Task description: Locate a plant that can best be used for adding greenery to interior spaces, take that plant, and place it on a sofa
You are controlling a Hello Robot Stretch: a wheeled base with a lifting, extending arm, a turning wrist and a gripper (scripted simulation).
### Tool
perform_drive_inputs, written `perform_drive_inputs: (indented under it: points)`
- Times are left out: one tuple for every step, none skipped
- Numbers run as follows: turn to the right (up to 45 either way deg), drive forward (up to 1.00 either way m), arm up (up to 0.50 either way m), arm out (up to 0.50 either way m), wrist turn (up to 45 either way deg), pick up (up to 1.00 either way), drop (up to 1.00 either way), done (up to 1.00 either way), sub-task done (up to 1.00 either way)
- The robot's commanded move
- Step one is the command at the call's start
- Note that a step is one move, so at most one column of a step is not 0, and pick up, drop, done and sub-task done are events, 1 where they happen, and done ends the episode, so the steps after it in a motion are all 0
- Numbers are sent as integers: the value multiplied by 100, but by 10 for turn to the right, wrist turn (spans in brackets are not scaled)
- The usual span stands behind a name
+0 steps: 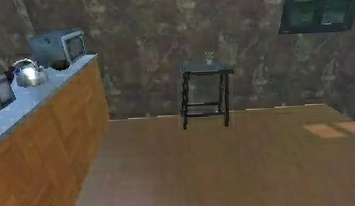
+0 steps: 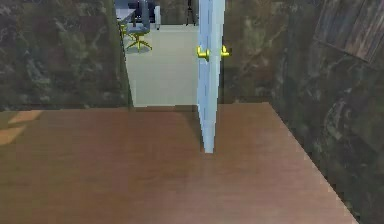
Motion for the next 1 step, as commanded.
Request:
perform_drive_inputs:
  points:
    - [0,100,0,0,0,0,0,0,0]
